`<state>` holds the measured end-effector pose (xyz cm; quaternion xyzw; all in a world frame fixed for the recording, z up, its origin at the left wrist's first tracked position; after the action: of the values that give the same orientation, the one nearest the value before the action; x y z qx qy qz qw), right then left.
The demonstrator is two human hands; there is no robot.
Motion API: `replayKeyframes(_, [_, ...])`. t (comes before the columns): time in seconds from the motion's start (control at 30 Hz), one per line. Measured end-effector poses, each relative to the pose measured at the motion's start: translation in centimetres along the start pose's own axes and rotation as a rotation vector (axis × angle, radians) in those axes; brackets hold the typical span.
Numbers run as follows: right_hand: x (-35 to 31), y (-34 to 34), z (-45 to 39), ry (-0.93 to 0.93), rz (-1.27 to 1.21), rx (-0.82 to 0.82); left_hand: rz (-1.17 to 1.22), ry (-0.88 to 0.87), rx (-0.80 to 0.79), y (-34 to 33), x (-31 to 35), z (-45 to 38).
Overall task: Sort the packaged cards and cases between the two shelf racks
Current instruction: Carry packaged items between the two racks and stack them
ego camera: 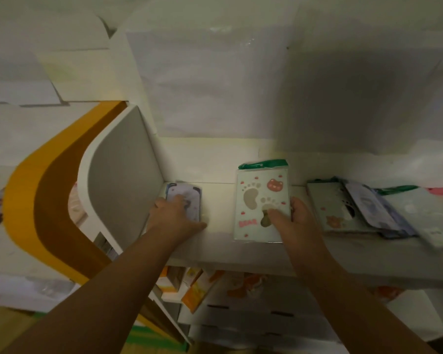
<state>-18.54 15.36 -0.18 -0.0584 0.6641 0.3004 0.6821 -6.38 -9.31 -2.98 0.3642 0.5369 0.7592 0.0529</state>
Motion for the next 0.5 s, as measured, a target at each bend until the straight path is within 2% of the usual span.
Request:
replayKeyframes(0.1, [-0.1,0.4,0.4,-0.004,-0.029,-0.007,0.021,0.033,0.011,0.1,-0.2,0.3])
replayKeyframes(0.23, [0.2,0.8,1.1,-0.016,-0.058,-0.008,0.058,-0.076,0.071,0.8,0.9,1.3])
replayKeyframes(0.3, [0.5,1.1,1.3,-0.016,-0.059,-0.006,0.212,-0.13,0.126,1.4,1.2,1.7])
replayKeyframes(0.4, [1.2,1.6,1.6,-0.03,-0.081,0.003,0.654,-0.147,0.182,2.1,1.7,2.8])
replayKeyframes(0.5, [1.7,1.9,1.6,-0.037,-0.092,0.012,0.898,-0.105,0.152,2.0,2.0,4.6])
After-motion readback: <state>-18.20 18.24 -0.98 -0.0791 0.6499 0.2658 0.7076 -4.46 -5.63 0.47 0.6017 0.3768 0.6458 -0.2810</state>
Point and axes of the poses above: each hand's wrist, its own z-axis away from the middle knuckle, its own y-axis out of the back of the hand, x = y × z, the point moved 6 cm from there along -z, towards the middle knuckle, and after that the axes turned 15 degrees about z, right-handed, at the moved point
